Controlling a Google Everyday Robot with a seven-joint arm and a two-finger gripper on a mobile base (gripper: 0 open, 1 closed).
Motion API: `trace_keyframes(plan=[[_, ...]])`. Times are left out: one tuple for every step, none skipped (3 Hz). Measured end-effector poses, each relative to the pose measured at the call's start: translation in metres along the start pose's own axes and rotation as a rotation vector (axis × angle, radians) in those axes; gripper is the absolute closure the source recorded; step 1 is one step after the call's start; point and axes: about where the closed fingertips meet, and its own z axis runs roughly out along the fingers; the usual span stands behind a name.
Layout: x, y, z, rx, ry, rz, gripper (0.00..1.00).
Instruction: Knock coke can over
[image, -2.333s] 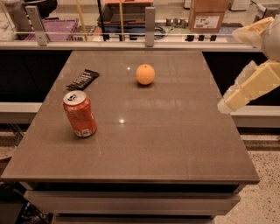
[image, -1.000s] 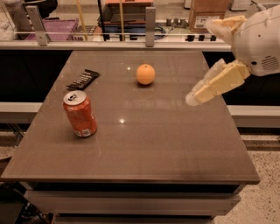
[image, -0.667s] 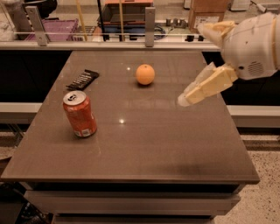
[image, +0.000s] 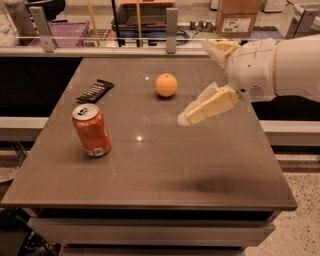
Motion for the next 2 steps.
trace_keyframes(plan=[[-0.006, 0.010, 0.018, -0.007, -0.050, 0.024, 0.00], [-0.012, 0.024, 0.035, -0.006, -0.093, 0.046, 0.00]])
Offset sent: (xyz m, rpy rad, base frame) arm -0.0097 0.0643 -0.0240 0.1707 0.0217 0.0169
